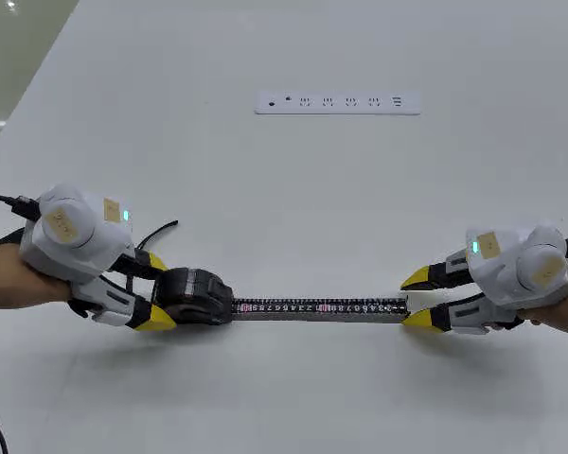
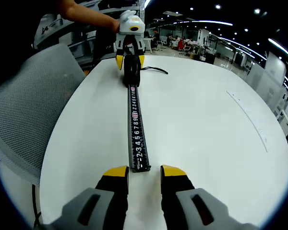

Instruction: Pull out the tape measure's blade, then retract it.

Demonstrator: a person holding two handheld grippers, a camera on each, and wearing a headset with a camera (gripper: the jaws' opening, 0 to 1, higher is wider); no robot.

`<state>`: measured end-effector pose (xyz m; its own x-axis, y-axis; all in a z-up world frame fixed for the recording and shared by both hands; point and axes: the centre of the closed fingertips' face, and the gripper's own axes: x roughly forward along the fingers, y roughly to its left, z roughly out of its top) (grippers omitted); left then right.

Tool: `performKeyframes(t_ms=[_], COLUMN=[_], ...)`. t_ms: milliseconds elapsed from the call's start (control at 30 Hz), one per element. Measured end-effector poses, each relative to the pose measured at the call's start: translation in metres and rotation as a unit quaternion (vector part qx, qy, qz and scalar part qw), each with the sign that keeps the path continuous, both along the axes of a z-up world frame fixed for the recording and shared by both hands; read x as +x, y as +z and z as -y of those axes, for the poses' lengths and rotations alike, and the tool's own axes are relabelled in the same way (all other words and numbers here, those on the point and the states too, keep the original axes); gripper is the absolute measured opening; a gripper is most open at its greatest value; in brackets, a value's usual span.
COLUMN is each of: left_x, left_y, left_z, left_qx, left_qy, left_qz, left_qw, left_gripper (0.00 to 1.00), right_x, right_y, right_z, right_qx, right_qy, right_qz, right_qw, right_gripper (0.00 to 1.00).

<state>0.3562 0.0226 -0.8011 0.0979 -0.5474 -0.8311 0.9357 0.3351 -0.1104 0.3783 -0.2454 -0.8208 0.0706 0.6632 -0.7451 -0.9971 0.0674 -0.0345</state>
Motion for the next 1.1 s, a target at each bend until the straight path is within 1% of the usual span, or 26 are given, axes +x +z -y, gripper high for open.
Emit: performKeyframes(t_ms=[67, 100, 133, 167, 200, 233, 267, 333, 367, 400, 433, 500, 600, 700, 767, 867, 967, 1033, 1100], left_x=[-0.001, -0.001, 0.000, -0.001, -0.001, -0.001, -0.001, 0.000, 0.000, 0.001, 0.000, -0.004, -0.014, -0.021, -0.026, -0.030, -0.034, -0.036, -0.038], left_y=[0.001, 0.002, 0.003, 0.005, 0.006, 0.006, 0.008, 0.010, 0.012, 0.014, 0.016, 0.018, 0.018, 0.016, 0.015, 0.017, 0.018, 0.020, 0.022], left_z=[-0.001, -0.001, -0.001, -0.002, -0.003, -0.003, -0.004, -0.005, -0.005, -0.006, -0.007, -0.007, -0.008, -0.008, -0.009, -0.008, -0.006, -0.005, -0.003], left_qx=[-0.006, -0.011, -0.013, -0.018, -0.024, -0.028, -0.032, -0.043, -0.050, -0.055, -0.061, -0.071, -0.076, -0.075, -0.078, -0.087, -0.096, -0.101, -0.112], left_qy=[0.010, 0.016, 0.019, 0.027, 0.038, 0.043, 0.051, 0.068, 0.076, 0.086, 0.096, 0.106, 0.112, 0.116, 0.125, 0.136, 0.149, 0.158, 0.174], left_qz=[0.002, 0.011, 0.014, 0.016, 0.015, 0.018, 0.024, 0.029, 0.034, 0.046, 0.050, 0.048, 0.049, 0.049, 0.050, 0.052, 0.057, 0.063, 0.071], left_qw=[0.9999, 0.9997, 0.9996, 0.9993, 0.9989, 0.9986, 0.9979, 0.9963, 0.9953, 0.9938, 0.9923, 0.9907, 0.9896, 0.9891, 0.9878, 0.9855, 0.9825, 0.9801, 0.9758], left_gripper=[0.41, 0.41, 0.41, 0.41, 0.41, 0.41, 0.42, 0.43, 0.43, 0.43, 0.43, 0.43, 0.44, 0.45, 0.47, 0.49, 0.50, 0.51, 0.52], right_x=[0.000, 0.000, 0.001, 0.001, 0.001, 0.001, 0.001, -0.001, -0.001, -0.002, -0.003, -0.005, -0.009, -0.011, -0.014, -0.017, -0.021, -0.024, -0.029], right_y=[0.000, 0.001, 0.001, 0.002, 0.003, 0.004, 0.004, 0.005, 0.006, 0.006, 0.007, 0.008, 0.008, 0.008, 0.009, 0.011, 0.015, 0.017, 0.018], right_z=[0.003, 0.005, 0.006, 0.007, 0.009, 0.009, 0.011, 0.012, 0.013, 0.014, 0.014, 0.016, 0.017, 0.019, 0.021, 0.023, 0.025, 0.025, 0.024], right_qx=[0.001, 0.001, 0.002, 0.004, 0.004, 0.005, 0.006, 0.007, 0.008, 0.009, 0.011, 0.013, 0.015, 0.017, 0.019, 0.025, 0.033, 0.040, 0.043], right_qy=[-0.007, -0.012, -0.014, -0.018, -0.023, -0.025, -0.027, -0.031, -0.033, -0.036, -0.040, -0.043, -0.048, -0.056, -0.064, -0.077, -0.094, -0.104, -0.117], right_qz=[0.000, -0.001, 0.000, 0.000, 0.000, 0.001, 0.001, 0.002, 0.003, 0.004, 0.004, 0.005, 0.006, 0.005, 0.005, 0.002, 0.004, 0.003, 0.005], right_qw=[1.0000, 0.9999, 0.9999, 0.9998, 0.9997, 0.9997, 0.9996, 0.9995, 0.9994, 0.9993, 0.9991, 0.9990, 0.9987, 0.9983, 0.9978, 0.9967, 0.9950, 0.9938, 0.9922], right_gripper=[0.26, 0.27, 0.27, 0.28, 0.29, 0.29, 0.30, 0.31, 0.31, 0.32, 0.33, 0.33, 0.34, 0.35, 0.36, 0.38, 0.39, 0.42, 0.45])
